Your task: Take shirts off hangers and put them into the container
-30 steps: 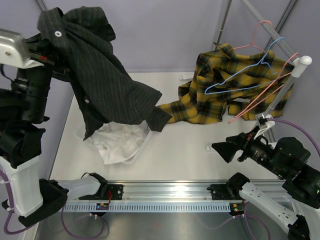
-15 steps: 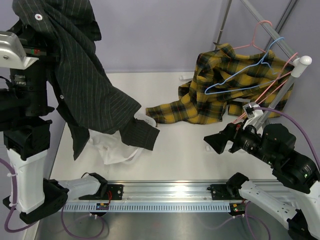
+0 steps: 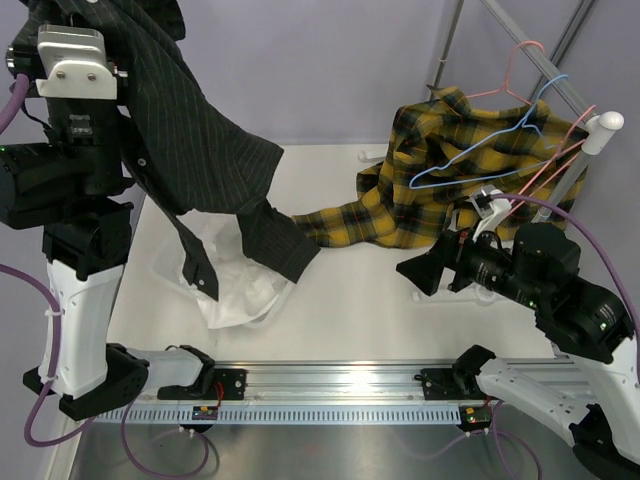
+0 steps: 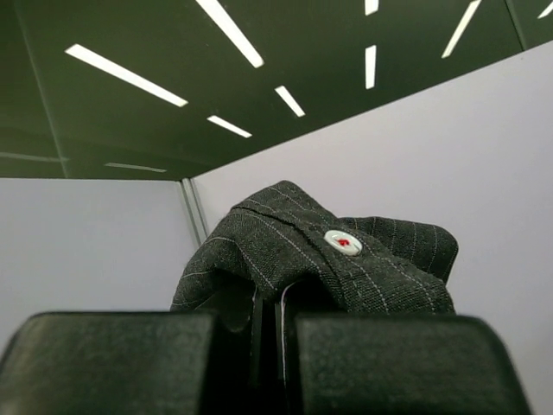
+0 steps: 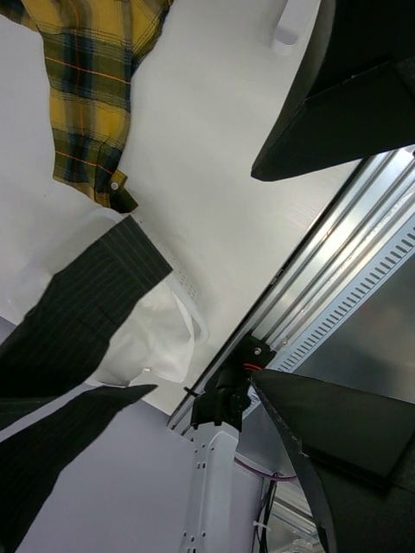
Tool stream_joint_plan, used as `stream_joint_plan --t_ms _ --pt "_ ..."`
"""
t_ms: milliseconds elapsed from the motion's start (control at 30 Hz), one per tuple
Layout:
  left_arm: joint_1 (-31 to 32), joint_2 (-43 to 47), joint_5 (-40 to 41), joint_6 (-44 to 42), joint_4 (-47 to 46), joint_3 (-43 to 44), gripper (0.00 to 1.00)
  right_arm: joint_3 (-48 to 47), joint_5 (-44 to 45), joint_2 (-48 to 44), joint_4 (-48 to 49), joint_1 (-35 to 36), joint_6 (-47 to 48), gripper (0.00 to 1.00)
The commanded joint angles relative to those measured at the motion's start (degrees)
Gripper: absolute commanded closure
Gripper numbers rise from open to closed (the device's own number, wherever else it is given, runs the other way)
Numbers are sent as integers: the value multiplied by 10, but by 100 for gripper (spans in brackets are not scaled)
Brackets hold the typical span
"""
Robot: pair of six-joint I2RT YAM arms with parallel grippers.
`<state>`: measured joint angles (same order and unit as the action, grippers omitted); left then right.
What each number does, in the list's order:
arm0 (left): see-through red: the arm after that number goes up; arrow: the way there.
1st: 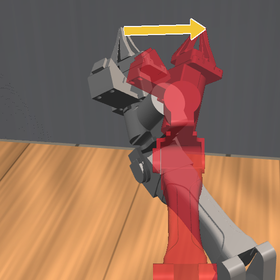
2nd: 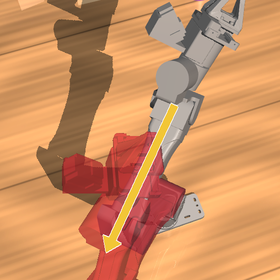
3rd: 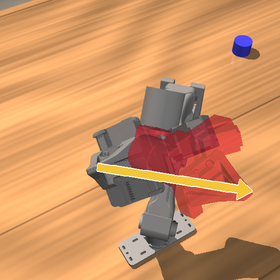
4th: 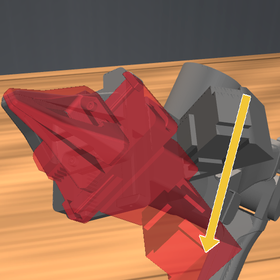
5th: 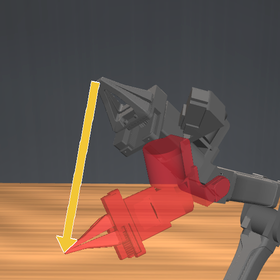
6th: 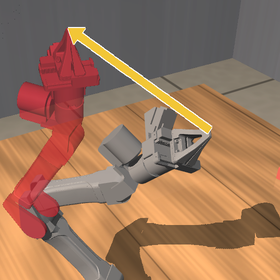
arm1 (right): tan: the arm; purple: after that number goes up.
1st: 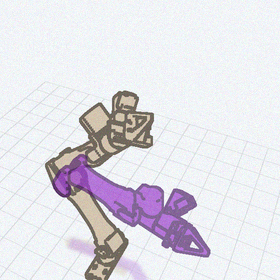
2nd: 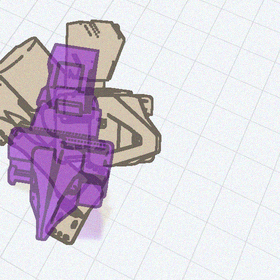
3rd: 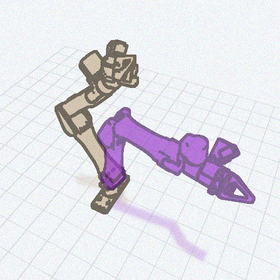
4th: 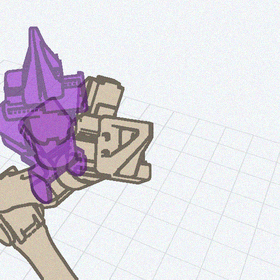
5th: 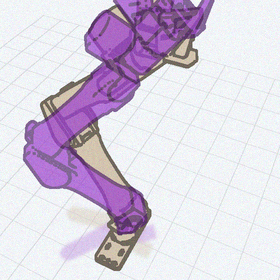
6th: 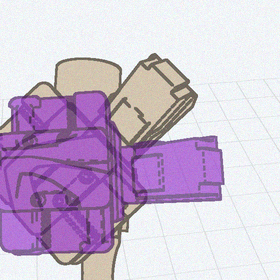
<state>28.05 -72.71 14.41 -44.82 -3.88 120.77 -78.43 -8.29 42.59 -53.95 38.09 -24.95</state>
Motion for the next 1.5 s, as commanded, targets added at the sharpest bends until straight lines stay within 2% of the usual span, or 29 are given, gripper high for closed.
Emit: stream_joint_plan --t_ms 0,167,300,367,433,667,700,733,767,833,900,1000,1167,1267,1333,1367,1467 --pt "-3 15 -4 -54 -82 14 100 -14 -35 16 0 0 24 1" --pt "-18 18 4 -70 -95 -17 100 -25 -44 33 -2 0 41 1" --pt "-55 25 8 -12 -89 -52 100 -44 -47 32 -11 -1 56 1" --pt "-70 37 25 18 -90 -103 100 -52 -43 25 -19 0 60 1" --pt "-75 65 32 78 -86 -173 100 -58 -38 15 -26 -1 65 1" --pt "-76 99 -1 344 81 -297 100 -37 -48 -37 -22 -1 68 1" --pt "-76 116 3 404 104 -318 100 -35 -50 -42 -22 -1 69 1" --pt "-76 130 7 436 107 -344 100 -33 -47 -47 -22 0 69 1" --pt "-77 149 10 493 106 -412 100 -33 -45 -55 -24 -1 69 1" --pt "-76 218 18 538 92 -487 100 -33 -44 -62 -26 -1 69 0" --pt "-77 267 78 605 89 -597 100 -35 -51 -69 -29 0 68 0" --pt "-77 340 141 673 141 -677 100 -31 -65 -79 -28 0 63 1" --pt "-76 416 175 754 300 -709 100 -10 -73 -87 -19 0 59 1" --pt "-77 391 167 760 400 -695 100 -12 -72 -92 -12 -1 55 1" --pt "-77 326 158 782 445 -691 100 -23 -72 -93 -5 0 54 1" --pt "-77 301 155 814 475 -694 100 -29 -73 -92 -5 -1 52 0" --pt "-79 226 122 902 481 -722 100 -73 -61 -88 -8 0 55 1"
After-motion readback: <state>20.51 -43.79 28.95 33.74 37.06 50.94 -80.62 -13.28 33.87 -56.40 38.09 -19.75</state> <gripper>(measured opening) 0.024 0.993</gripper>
